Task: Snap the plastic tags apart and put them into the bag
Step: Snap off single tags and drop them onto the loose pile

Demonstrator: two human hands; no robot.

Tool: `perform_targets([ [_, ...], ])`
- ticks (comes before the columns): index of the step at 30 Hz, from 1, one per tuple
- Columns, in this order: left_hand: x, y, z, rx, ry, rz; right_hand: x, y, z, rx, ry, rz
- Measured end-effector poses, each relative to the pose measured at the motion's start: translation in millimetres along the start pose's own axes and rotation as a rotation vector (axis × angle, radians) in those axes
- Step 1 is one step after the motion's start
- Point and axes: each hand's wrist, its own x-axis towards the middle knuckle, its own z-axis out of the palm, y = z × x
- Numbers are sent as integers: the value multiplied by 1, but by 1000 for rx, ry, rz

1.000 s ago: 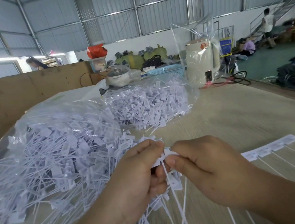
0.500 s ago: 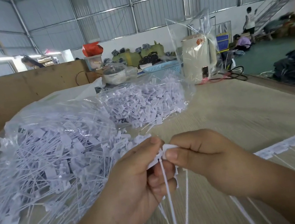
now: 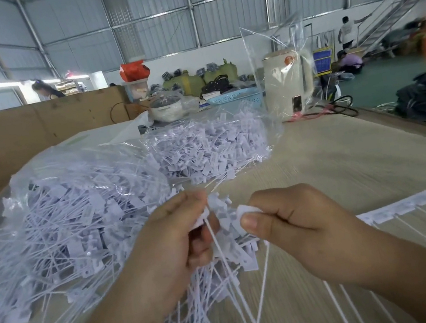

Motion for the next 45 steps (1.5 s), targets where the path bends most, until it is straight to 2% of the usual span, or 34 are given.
perform_targets([
  [5,-4,3,-8,389,-120,20,-4,2,1,6,-129,42],
  [11,-7,-2,-4,525,-158,56,-4,2,4,-45,-165,40],
  [19,-9,-11,5,564,-284,68,-5,3,7,-14,-138,90],
  [24,-7,-10,3,488,-202,59,-3,0,3,-104,-124,83],
  [27,-6,-4,0,446,-110,66,-2,3,-10,-209,-109,161],
  [29,-4,-5,-3,463,-65,79,-2,6,-14,-254,-160,210],
  [31,-3,-6,-4,478,-60,68,-2,7,-14,-285,-209,216],
  [36,-5,-5,0,473,-174,79,-1,4,-13,-269,-228,194],
  [41,-5,-10,5,500,-118,96,-1,6,-13,-248,-210,179],
  [45,-7,-10,8,418,-80,125,-2,8,-9,-222,-146,156],
])
